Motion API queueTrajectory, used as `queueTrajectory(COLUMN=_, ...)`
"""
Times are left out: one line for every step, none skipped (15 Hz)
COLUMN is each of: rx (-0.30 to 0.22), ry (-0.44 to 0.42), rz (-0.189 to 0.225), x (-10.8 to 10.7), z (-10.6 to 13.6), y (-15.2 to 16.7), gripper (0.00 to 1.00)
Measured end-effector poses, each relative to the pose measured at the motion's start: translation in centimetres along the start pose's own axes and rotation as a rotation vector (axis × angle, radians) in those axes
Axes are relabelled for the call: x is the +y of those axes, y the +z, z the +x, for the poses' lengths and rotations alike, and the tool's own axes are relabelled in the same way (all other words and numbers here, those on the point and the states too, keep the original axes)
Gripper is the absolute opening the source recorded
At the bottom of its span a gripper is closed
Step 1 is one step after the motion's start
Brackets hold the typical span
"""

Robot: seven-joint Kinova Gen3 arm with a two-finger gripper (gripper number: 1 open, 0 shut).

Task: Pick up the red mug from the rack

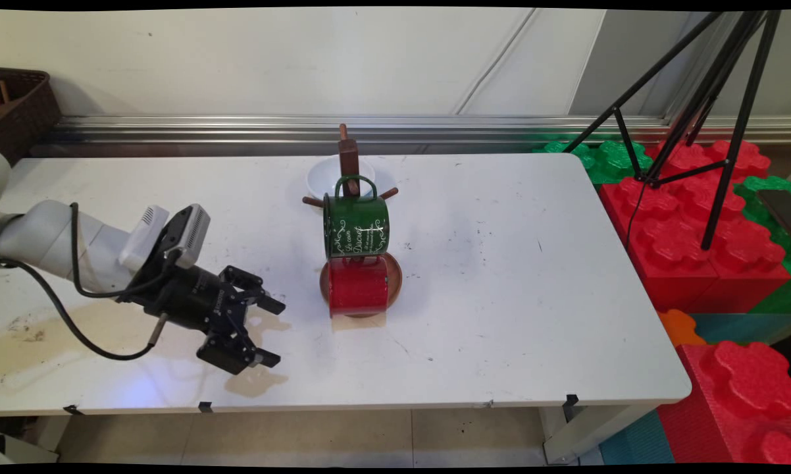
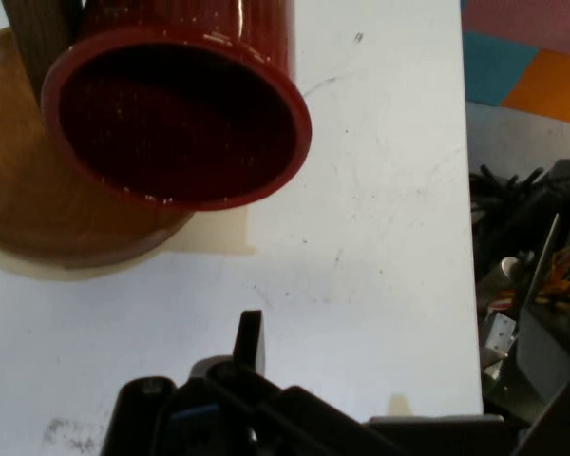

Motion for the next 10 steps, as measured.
queueTrajectory(rx=0.002, ry=0.001, rz=0.005, x=0.2, z=0.1, y=0.2, gripper=1.00)
queueTrajectory(rx=0.003, ry=0.003, rz=0.008, x=0.3, z=0.2, y=0.3, gripper=1.00)
queueTrajectory(rx=0.006, ry=0.005, rz=0.012, x=0.4, z=0.3, y=0.4, gripper=1.00)
queueTrajectory(rx=0.009, ry=0.005, rz=0.016, x=0.5, z=0.4, y=0.5, gripper=1.00)
queueTrajectory(rx=0.013, ry=0.006, rz=0.023, x=0.6, z=0.6, y=0.6, gripper=1.00)
queueTrajectory(rx=0.015, ry=0.006, rz=0.028, x=0.7, z=0.7, y=0.7, gripper=1.00)
queueTrajectory(rx=0.018, ry=0.006, rz=0.036, x=0.7, z=0.9, y=0.7, gripper=1.00)
queueTrajectory(rx=0.020, ry=0.007, rz=0.042, x=0.8, z=1.0, y=0.8, gripper=1.00)
queueTrajectory(rx=0.022, ry=0.009, rz=0.051, x=0.8, z=1.2, y=0.8, gripper=1.00)
queueTrajectory(rx=0.024, ry=0.009, rz=0.057, x=0.8, z=1.3, y=0.8, gripper=1.00)
